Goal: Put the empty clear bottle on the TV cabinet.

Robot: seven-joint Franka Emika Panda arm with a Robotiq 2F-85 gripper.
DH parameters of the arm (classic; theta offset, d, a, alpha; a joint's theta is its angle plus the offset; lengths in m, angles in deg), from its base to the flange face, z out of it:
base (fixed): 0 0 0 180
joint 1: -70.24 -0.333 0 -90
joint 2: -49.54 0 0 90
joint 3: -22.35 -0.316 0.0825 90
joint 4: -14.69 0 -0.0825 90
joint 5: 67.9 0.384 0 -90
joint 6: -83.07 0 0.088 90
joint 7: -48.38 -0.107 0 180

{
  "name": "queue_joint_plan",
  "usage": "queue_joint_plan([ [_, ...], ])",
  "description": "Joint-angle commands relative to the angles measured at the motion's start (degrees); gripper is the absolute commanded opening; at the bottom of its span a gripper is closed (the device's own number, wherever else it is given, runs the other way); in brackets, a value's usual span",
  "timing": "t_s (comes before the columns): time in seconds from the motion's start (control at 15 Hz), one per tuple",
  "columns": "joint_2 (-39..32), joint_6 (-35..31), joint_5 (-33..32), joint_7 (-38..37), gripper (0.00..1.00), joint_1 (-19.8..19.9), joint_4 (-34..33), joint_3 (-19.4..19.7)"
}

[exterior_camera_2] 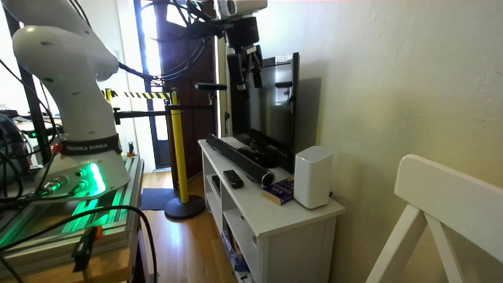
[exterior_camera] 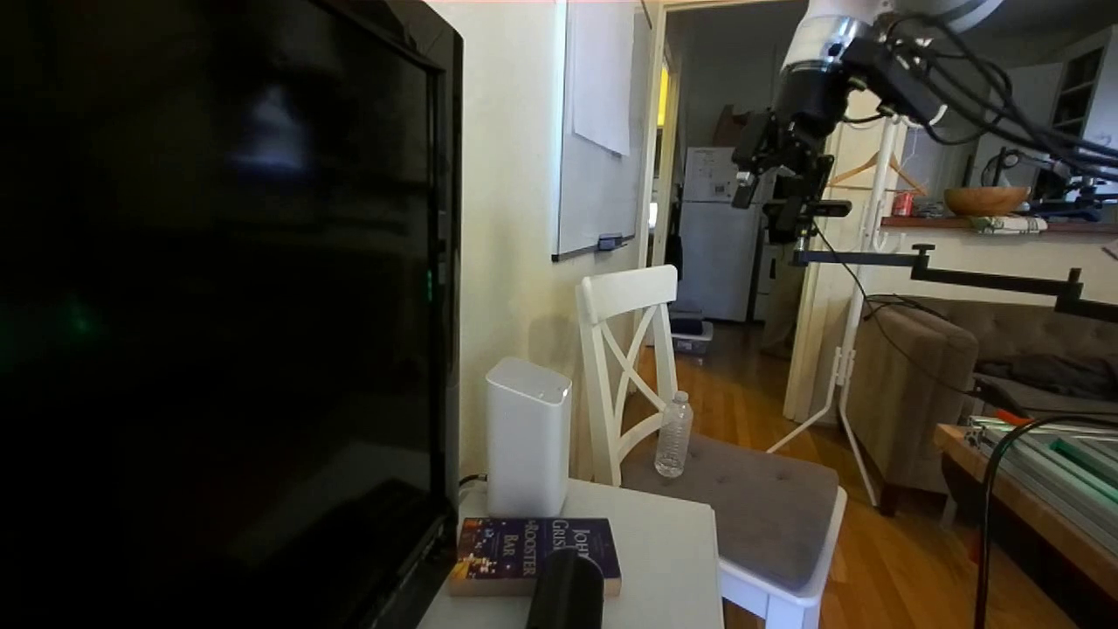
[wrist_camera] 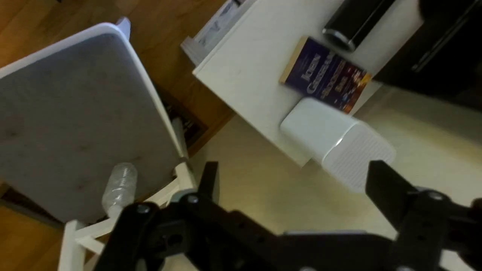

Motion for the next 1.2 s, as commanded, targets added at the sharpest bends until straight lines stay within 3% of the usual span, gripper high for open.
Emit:
queue_joint_plan([
  [0.0, -10.92, -14.46, -2.63, -2.12, 1.00, 4.05, -2.81, 1.36],
  [0.07, -4.47, -8.41, -1.22, -0.29, 1.00, 2.57, -0.26, 1.52],
  [0.47, -5.64, -9.69, -1.35, -0.15, 1.00, 2.60, -0.37, 1.52],
  [0.67, -13.99, -15.09, -1.24, -4.39, 1.00, 3.91, -4.86, 1.69],
  [0.87, -23.50, -18.68, 2.02, -5.31, 1.00, 3.45, -11.51, 4.52],
  [1.13, -35.82, -19.18, 9.45, -4.57, 1.00, 3.19, -21.51, 7.09],
])
